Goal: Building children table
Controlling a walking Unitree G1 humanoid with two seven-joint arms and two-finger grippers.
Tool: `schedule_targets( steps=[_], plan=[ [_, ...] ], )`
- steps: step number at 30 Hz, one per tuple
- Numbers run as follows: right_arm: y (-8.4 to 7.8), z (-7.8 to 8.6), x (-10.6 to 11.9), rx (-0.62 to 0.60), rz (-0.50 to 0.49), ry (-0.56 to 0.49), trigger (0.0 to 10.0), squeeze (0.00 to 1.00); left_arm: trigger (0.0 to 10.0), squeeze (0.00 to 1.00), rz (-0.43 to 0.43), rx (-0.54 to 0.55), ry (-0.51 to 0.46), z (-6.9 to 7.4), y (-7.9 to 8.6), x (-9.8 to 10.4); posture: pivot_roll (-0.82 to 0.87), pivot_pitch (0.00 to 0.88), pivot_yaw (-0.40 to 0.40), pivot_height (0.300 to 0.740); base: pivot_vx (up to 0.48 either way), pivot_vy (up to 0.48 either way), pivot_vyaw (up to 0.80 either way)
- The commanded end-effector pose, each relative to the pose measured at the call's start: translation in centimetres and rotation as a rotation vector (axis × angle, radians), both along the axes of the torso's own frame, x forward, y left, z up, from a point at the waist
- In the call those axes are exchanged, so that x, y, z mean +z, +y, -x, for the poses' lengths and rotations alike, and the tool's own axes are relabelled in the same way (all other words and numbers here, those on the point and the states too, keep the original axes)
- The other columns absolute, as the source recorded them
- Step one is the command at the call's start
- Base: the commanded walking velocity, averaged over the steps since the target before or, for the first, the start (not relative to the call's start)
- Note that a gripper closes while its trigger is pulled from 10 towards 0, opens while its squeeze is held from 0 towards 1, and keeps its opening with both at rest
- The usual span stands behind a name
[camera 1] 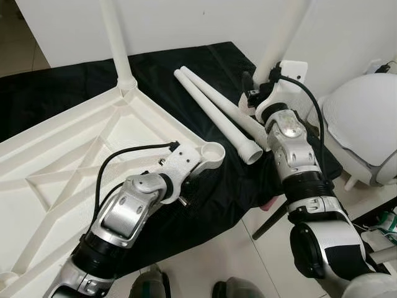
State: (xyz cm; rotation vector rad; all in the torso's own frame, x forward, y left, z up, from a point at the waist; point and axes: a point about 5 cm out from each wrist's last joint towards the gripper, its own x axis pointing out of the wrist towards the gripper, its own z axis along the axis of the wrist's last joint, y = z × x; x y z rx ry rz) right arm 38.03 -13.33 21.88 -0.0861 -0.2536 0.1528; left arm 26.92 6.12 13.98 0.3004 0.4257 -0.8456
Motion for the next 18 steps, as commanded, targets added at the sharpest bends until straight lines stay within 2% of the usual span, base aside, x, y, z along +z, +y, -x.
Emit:
schedule_targets(
  steps=[1, 3, 4, 5, 10, 12, 13, 14, 18],
  plan=[
    [0.5, -0.2, 0.4, 0.028, 0.013, 0.001, 10.0, 0.00, 10.0, 1.00, 0.050, -0.022, -0.037, -0.3, -0.7, 1.3, -0.04, 0.000, 0.000, 0.740, 0.000, 0.000, 0.00],
    [0.5, -0.2, 0.4, 0.028, 0.013, 0.001, 10.0, 0.00, 10.0, 1.00, 0.050, -0.022, -0.037, -0.3, -0.7, 1.3, -0.04, 0.000, 0.000, 0.740, 0.000, 0.000, 0.00],
    [0.8, -0.2, 0.3, 0.045, 0.017, 0.009, 10.0, 0.00, 10.0, 0.99, 0.080, -0.024, -0.048, -0.4, -0.9, 1.9, -0.04, 0.000, 0.000, 0.740, 0.000, 0.000, 0.00],
    [1.2, -0.3, 0.2, 0.071, 0.016, 0.021, 10.0, 0.00, 10.0, 0.00, 0.097, -0.026, -0.059, -0.5, -0.9, 2.4, -0.04, 0.000, -0.001, 0.740, 0.000, 0.000, 0.00],
    [2.5, -0.2, -0.2, 0.152, 0.012, 0.063, 10.0, 0.00, 10.0, 0.00, 0.098, -0.031, -0.077, -0.6, -0.8, 2.8, -0.03, 0.000, -0.005, 0.740, 0.000, 0.000, 0.00],
    [3.9, 0.0, -0.8, 0.231, 0.035, 0.094, 10.0, 0.00, 10.0, 0.00, 0.100, -0.025, -0.088, -0.6, -0.6, 3.1, -0.02, 0.000, -0.008, 0.740, 0.000, 0.000, 0.00],
    [3.9, 0.0, -0.8, 0.231, 0.035, 0.094, 10.0, 0.00, 10.0, 0.00, 0.100, -0.025, -0.088, -0.6, -0.6, 3.1, -0.02, 0.000, -0.008, 0.740, 0.000, 0.000, 0.00],
    [5.1, 0.4, -1.3, 0.300, 0.043, 0.118, 10.0, 0.00, 10.0, 0.00, 0.107, -0.017, -0.097, -0.7, -0.4, 3.3, -0.01, 0.000, -0.014, 0.740, 0.000, 0.000, 0.00],
    [6.3, 0.7, -1.8, 0.366, 0.033, 0.136, 10.0, 0.00, 10.0, 0.00, 0.109, -0.003, -0.105, -0.8, -0.2, 3.3, -0.01, 0.000, -0.019, 0.740, 0.000, 0.000, 0.00]
  ],
)
